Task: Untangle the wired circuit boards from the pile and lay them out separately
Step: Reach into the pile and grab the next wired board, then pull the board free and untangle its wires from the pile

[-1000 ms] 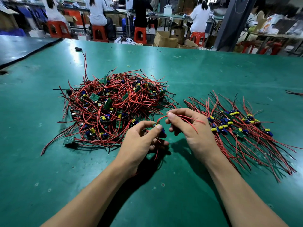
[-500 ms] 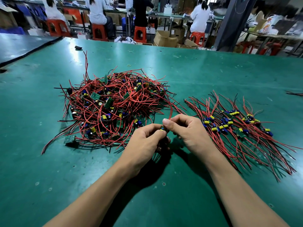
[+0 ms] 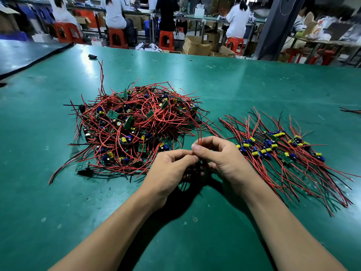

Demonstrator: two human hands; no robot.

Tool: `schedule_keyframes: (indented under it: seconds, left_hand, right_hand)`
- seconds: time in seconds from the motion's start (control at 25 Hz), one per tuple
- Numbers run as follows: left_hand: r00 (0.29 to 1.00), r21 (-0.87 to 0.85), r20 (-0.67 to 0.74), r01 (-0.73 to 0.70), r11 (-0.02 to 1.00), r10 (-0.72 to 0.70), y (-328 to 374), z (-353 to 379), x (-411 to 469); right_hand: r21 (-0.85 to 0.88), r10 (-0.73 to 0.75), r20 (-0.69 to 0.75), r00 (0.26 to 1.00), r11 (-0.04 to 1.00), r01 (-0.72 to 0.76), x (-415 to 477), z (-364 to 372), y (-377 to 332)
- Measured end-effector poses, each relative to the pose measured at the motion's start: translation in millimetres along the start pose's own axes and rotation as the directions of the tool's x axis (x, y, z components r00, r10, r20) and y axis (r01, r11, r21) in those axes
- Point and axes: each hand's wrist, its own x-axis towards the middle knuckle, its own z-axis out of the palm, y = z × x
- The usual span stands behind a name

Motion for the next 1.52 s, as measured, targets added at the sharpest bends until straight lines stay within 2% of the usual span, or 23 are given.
schedule_keyframes:
  seconds: [0.16,0.24,0.4,0.52,0.68,0.76,0.96,1.24,1.4,1.52]
  left_hand:
    - [0.999,0.015,-0.033,-0.012,1.000,0.013,-0.3,-0.8,0.2]
    - [0.998,0.020,-0.064,-0.017,1.000,0.018,0.0,0.0,0.6]
    - [0.994,0.035,-0.104,-0.018,0.999,0.021,0.5,2.0,2.8]
    - [0.998,0.078,-0.060,-0.010,0.997,0.015,1.0,2.4,1.3]
    - [1.000,0.159,-0.008,-0.022,0.987,0.023,0.2,-0.5,-0.2]
    - [0.999,0.208,0.020,-0.034,0.978,0.031,-0.3,-0.1,-1.0]
    - [0.999,0.253,0.026,-0.029,0.967,0.023,0.8,1.9,-0.8]
    - [0.998,0.254,0.060,0.004,0.967,-0.019,3.6,-0.1,-0.7]
    - [0.998,0.255,0.063,-0.003,0.967,-0.014,4.4,-1.1,-1.8]
    - [0.998,0.273,0.057,-0.002,0.962,-0.014,5.1,-0.9,-3.9]
  right_hand:
    - [-0.105,0.013,0.068,0.998,0.995,-0.006,-2.6,1.1,-1.6]
    - [-0.109,-0.007,0.054,0.998,0.994,0.013,-4.2,2.6,-1.8]
    - [0.040,0.073,-0.006,0.997,0.997,-0.073,-3.9,9.0,-1.8]
    - [0.069,0.132,-0.062,0.989,0.989,-0.127,2.0,2.8,-1.4]
    - [0.089,0.133,-0.142,0.981,0.989,-0.121,9.0,-3.1,1.1]
    - [0.157,0.141,-0.212,0.967,0.982,-0.109,11.3,-7.8,-0.2]
    - [0.385,0.227,-0.240,0.944,0.915,-0.122,13.3,-14.1,-7.0]
    - [0.560,0.228,-0.298,0.927,0.828,-0.024,12.8,-20.4,-16.8]
    - [0.724,0.344,-0.164,0.925,0.679,-0.124,14.0,-21.2,-17.4]
    - [0.701,0.368,-0.147,0.918,0.694,-0.166,14.6,-24.3,-13.5]
